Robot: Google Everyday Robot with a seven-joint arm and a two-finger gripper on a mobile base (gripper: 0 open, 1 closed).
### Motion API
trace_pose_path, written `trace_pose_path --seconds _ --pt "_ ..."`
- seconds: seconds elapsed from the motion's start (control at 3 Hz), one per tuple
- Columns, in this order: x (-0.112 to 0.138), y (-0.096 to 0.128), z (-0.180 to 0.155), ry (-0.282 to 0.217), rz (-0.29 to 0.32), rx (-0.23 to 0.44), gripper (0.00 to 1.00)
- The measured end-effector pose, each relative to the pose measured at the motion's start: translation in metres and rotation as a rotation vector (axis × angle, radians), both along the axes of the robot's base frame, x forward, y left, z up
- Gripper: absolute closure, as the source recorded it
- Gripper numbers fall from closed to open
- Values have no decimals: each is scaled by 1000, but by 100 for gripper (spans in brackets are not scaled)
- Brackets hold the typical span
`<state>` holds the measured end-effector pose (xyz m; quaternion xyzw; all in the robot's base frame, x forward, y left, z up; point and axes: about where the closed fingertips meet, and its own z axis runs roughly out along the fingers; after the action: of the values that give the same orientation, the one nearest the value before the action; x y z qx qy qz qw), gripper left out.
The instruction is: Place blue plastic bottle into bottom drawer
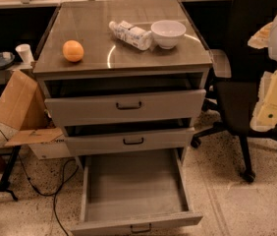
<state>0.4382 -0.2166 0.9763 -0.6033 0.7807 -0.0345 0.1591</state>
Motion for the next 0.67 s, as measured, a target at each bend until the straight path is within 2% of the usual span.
trace_pose_path --seconds 0.33,0.67 --pt "1 1 1 -6 -2 1 0" --pt "31 20 -8 -53 -58 143 0"
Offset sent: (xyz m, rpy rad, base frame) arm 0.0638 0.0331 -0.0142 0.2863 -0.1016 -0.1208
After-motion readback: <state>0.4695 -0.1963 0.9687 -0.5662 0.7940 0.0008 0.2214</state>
